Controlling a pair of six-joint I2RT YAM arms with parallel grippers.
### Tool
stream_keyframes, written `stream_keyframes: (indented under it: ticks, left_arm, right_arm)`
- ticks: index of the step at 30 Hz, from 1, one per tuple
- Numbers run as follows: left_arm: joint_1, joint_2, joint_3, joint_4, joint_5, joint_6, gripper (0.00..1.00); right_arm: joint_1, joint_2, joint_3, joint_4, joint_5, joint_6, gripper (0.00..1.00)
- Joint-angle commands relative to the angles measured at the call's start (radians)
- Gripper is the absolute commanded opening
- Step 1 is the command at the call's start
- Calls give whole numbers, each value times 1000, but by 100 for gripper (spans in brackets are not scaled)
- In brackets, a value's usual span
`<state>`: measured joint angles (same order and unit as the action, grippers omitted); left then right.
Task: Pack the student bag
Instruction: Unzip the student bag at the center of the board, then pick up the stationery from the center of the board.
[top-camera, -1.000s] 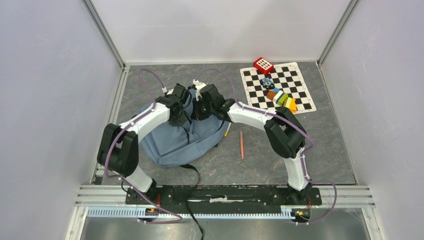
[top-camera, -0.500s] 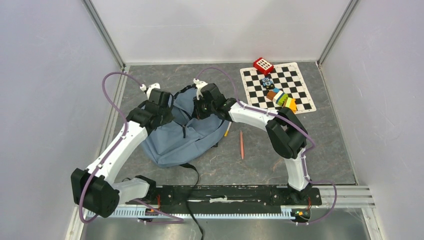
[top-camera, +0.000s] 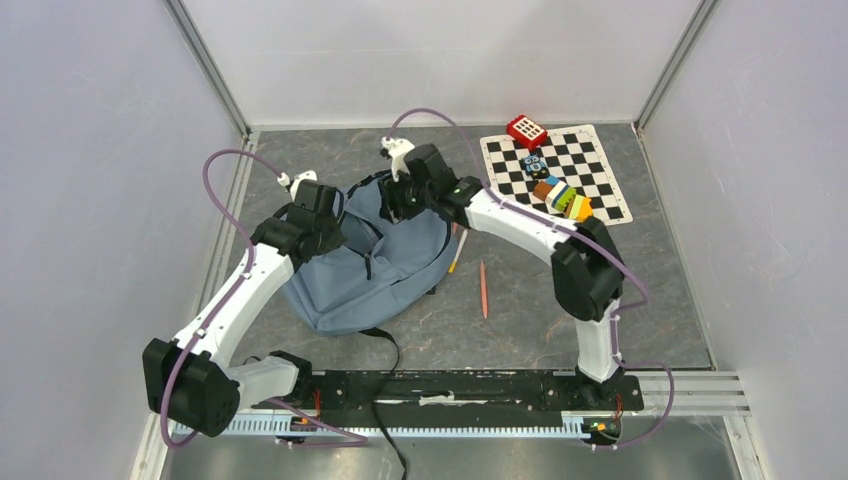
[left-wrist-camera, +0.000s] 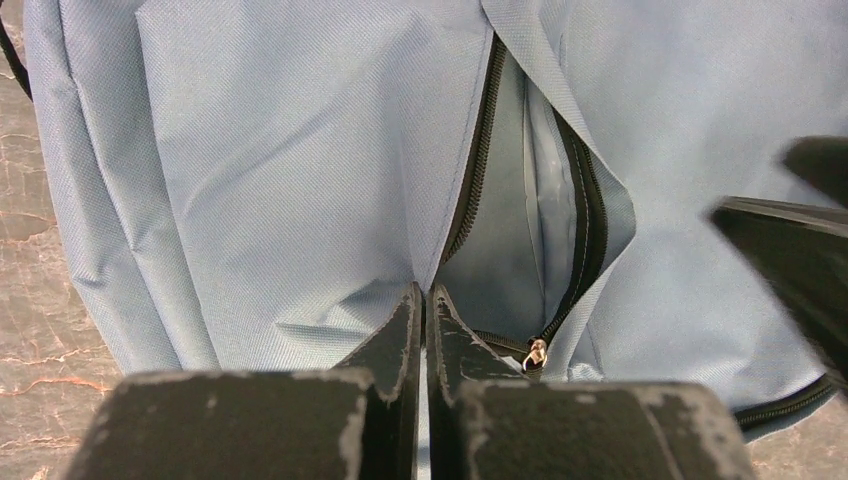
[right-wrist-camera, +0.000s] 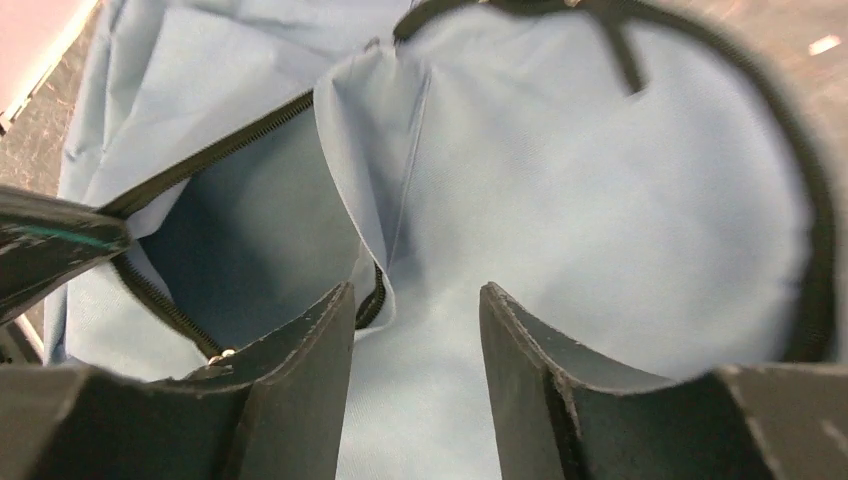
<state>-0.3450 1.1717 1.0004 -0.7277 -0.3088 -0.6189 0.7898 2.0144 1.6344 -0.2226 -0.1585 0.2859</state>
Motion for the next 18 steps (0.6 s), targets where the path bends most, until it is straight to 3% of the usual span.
stream_keyframes:
  ticks: [1, 4, 11, 14, 18]
  left_arm:
    - [19, 7, 55, -9, 0, -35, 2]
    - [24, -2, 55, -1, 6, -39, 2]
    - [37, -37, 35, 17, 25, -31, 2]
    - [37, -34, 39, 22, 39, -18, 2]
    - [38, -31, 46, 28, 52, -12, 2]
  right_arm:
    - [-18, -203, 61, -106, 113, -141, 60]
    - [-33, -313, -54, -153, 217, -163, 67]
    - [-76, -540, -474, -184, 332, -121, 66]
    - [-81, -563, -587, -183, 333, -98, 63]
    - [-82, -515, -599, -210, 321, -76, 60]
